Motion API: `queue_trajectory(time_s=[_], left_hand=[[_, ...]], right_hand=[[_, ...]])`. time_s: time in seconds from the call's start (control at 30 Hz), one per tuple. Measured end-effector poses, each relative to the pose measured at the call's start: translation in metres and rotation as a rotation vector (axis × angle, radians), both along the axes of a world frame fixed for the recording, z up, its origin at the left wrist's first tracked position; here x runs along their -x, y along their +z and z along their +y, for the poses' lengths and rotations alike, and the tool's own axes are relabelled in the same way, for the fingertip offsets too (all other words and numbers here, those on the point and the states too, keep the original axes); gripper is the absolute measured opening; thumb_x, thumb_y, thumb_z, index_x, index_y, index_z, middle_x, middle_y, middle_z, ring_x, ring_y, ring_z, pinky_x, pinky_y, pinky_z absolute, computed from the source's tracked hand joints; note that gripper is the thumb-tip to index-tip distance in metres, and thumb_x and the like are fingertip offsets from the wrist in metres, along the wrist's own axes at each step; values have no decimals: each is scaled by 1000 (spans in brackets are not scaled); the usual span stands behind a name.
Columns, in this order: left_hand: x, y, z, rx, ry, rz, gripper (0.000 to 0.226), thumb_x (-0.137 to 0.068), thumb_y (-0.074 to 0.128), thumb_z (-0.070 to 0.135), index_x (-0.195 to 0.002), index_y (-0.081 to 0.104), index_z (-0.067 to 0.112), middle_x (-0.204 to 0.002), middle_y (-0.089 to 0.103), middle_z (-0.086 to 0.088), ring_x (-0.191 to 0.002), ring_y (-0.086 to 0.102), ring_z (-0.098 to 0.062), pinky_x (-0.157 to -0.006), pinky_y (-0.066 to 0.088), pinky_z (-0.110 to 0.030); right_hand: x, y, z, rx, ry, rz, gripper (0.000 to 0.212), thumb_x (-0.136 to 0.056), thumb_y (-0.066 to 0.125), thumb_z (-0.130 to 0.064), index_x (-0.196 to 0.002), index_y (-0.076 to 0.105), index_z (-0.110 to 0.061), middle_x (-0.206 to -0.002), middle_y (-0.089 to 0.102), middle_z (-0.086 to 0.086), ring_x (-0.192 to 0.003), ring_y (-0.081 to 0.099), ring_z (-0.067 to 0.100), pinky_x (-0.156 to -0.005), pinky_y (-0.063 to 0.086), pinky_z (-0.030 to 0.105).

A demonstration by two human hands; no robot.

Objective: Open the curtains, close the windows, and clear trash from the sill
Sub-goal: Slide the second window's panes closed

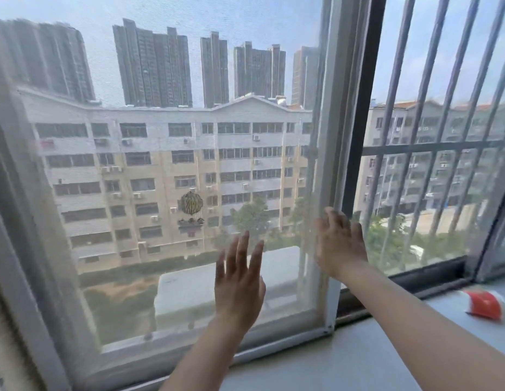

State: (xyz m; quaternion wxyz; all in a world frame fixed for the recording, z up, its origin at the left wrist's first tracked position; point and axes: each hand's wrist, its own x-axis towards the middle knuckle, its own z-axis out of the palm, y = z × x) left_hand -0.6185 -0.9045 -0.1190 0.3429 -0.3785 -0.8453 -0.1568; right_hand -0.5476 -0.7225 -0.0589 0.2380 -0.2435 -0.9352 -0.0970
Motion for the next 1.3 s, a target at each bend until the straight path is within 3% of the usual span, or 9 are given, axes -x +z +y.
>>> queue_trajectory(time_s=[0.1,0.2,0.37,0.63,0.77,0.9,1.07,1.17,1.3], left_hand=[[-4,5,35,-12,-97,31,74,-48,81,16,-117,52,16,-116,63,-10,-105,46,-26,-81,52,-36],[-17,2,68,45,-169,-64,49,-52,78,12,-99,67,17,-93,67,-1,-81,62,-21,-67,53,-28],[-40,-14,125,98,-255,-352,47,-85,45,11,-131,40,16,-127,51,-5,-112,48,-27,-92,39,-37],[-56,-30,203,81,-169,-445,69,-86,42,16,-146,9,17,-139,42,-4,-123,42,-23,-101,36,-37],[-61,-28,222,53,-106,-318,66,-76,55,9,-137,36,23,-124,50,-5,-109,50,-25,-90,43,-35],[-62,-17,233,-134,34,-99,58,-42,79,0,-97,68,15,-88,63,-7,-73,62,-24,-63,54,-32],[-53,-11,237,-277,160,30,69,-53,74,-1,-115,49,17,-116,41,-12,-99,43,-30,-79,46,-42],[-55,-7,241,-270,238,35,77,-60,71,6,-127,37,28,-138,26,-9,-124,29,-32,-99,28,-50],[-61,4,243,-291,304,-15,85,-69,73,15,-135,26,39,-148,12,-8,-135,18,-36,-101,23,-60]], right_hand=[[-2,6,18,-142,19,-27,45,-85,46,-9,-130,41,-12,-137,37,8,-132,29,26,-109,20,47],[-14,10,38,-366,132,-53,30,-76,63,-8,-106,64,-10,-111,61,6,-113,53,25,-101,36,45],[-21,9,67,-582,283,-55,21,-52,80,-12,-71,71,-13,-84,68,2,-90,65,22,-83,52,43],[-19,17,119,-724,443,37,8,-63,64,-8,-59,65,-15,-66,65,-2,-73,63,21,-87,31,42],[-29,24,160,-706,383,22,3,-68,66,-13,-68,69,-15,-59,66,0,-65,63,22,-88,40,39],[-45,29,205,-666,330,-12,4,-67,69,-11,-70,67,-13,-59,67,3,-62,64,23,-86,49,38],[-60,30,245,-617,222,2,10,-60,69,-3,-59,61,-10,-49,61,7,-54,60,25,-77,48,38],[-67,30,264,-508,160,41,16,-48,73,4,-52,59,-5,-44,58,14,-47,57,27,-71,51,38],[-66,25,282,-409,92,82,17,-47,70,7,-46,55,0,-39,55,19,-44,55,29,-70,51,43]])
